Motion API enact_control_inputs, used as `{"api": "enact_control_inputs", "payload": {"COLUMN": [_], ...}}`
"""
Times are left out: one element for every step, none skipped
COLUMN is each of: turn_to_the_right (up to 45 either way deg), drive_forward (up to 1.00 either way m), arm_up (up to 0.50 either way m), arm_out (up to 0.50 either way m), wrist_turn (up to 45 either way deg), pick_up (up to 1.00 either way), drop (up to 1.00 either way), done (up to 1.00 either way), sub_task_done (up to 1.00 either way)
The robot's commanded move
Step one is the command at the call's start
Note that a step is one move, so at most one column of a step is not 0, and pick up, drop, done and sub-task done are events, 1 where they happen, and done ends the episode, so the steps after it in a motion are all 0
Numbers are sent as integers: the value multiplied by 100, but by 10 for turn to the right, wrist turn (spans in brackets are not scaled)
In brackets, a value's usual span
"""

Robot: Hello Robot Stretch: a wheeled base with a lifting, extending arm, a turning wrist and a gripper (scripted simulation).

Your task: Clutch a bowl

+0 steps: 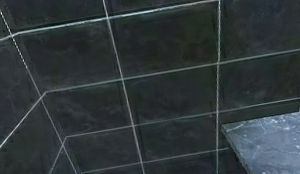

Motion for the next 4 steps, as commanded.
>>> {"api": "enact_control_inputs", "payload": {"turn_to_the_right": [0, 0, 0, 0], "drive_forward": [0, 0, 0, 0], "arm_up": [0, 0, 0, 0], "arm_out": [0, 0, 0, 0], "wrist_turn": [450, 450, 450, 240], "pick_up": [0, 0, 0, 0], "drop": [0, 0, 0, 0], "done": [0, 0, 0, 0], "sub_task_done": [0, 0, 0, 0]}}
